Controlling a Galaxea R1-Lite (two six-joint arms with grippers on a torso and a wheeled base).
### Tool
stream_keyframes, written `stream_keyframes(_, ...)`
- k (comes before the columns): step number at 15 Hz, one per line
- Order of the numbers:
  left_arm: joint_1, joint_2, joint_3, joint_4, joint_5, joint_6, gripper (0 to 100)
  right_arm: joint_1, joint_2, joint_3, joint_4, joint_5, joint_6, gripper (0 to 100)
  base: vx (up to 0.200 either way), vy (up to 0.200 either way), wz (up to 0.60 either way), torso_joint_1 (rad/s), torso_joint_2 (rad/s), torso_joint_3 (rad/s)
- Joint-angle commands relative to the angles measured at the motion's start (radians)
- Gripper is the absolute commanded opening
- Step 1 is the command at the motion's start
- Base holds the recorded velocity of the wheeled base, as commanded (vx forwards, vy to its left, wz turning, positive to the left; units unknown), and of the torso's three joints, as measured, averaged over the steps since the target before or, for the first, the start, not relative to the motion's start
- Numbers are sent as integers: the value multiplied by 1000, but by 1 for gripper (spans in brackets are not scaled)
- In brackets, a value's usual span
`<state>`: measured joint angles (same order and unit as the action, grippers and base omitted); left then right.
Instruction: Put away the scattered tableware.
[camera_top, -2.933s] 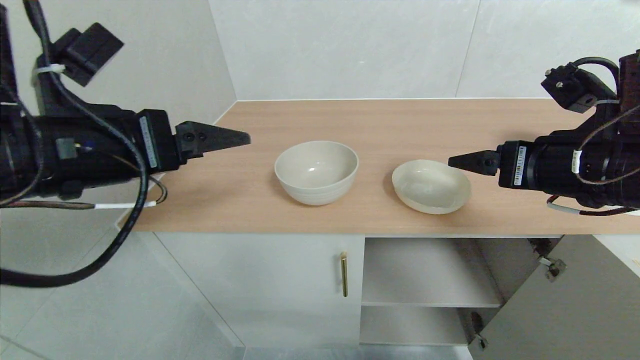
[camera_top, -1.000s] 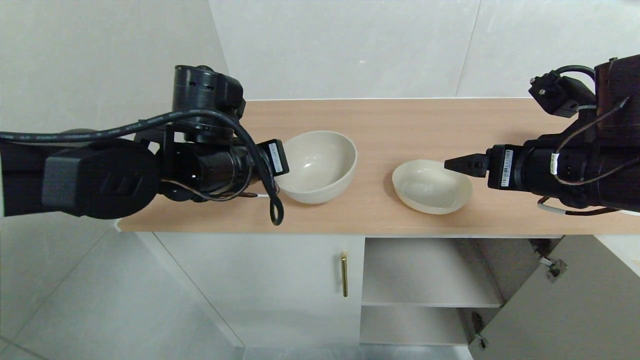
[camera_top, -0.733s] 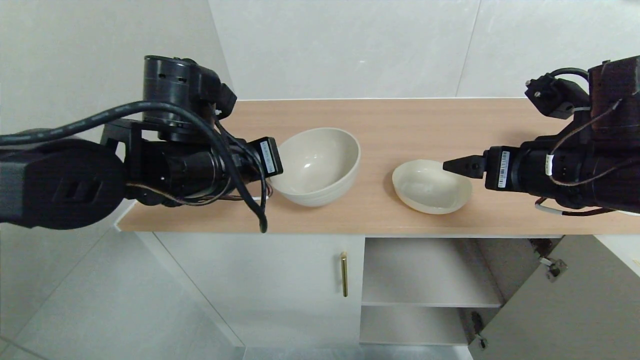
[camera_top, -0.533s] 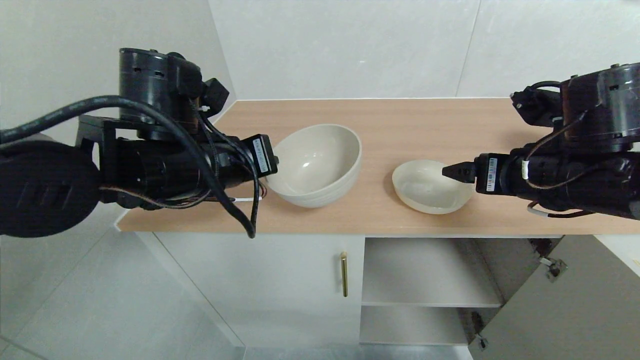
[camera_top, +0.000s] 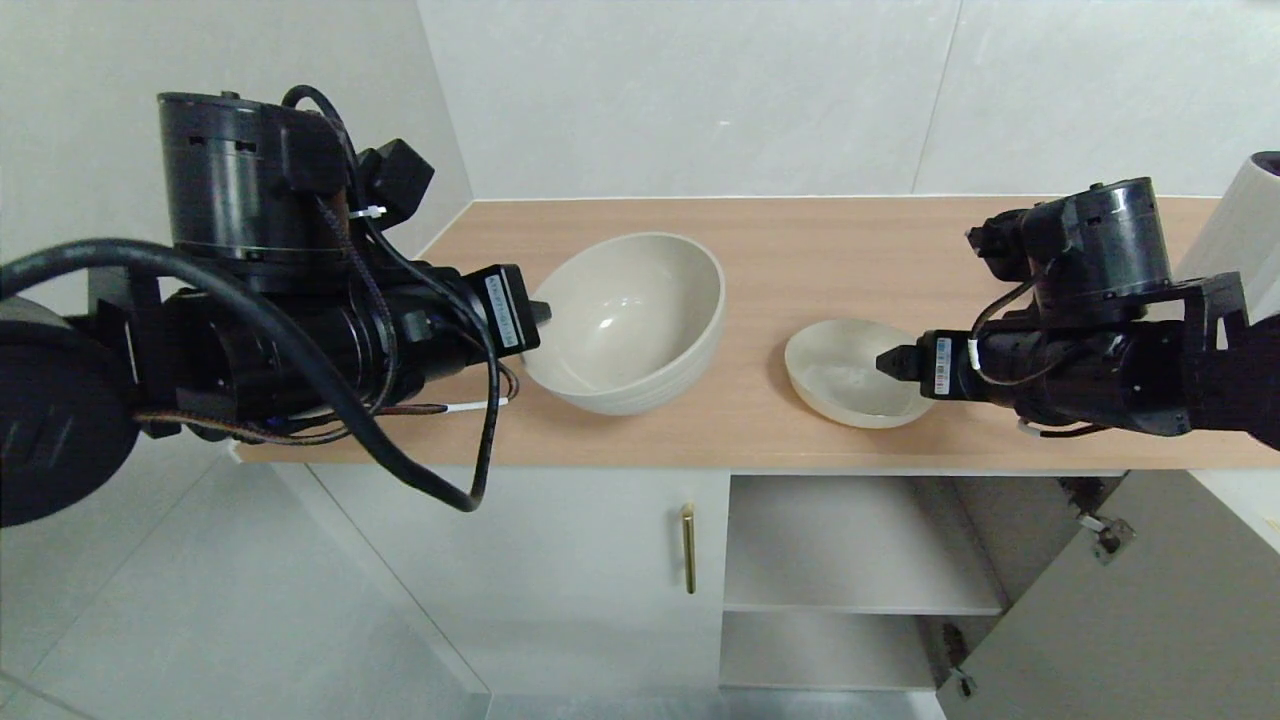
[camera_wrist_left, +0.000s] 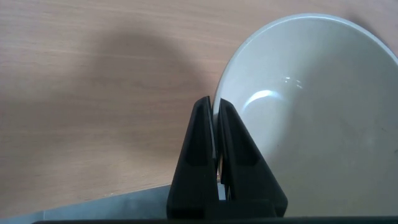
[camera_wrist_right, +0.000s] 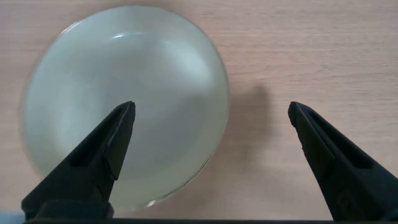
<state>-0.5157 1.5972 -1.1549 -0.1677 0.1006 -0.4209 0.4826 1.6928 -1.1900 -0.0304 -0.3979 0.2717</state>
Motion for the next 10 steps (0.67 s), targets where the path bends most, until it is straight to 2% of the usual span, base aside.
stream_keyframes(1,-1,-6,1,0,1,-1,0,-5,21,-8,0,1,0,100,0,0,0,0,0,0)
stream_keyframes(4,-4,-5,3,0,1,-1,0,-13,31,-10,0,1,0,100,0,0,0,0,0,0)
stream_keyframes(5,-7,-5,3,0,1,-1,0,-15,36,-11,-2,1,1,0,0,0,0,0,0,0)
stream_keyframes(10,-9,-5,3,0,1,-1,0,-22,28,-13,-2,5,1,0,0,0,0,0,0,0)
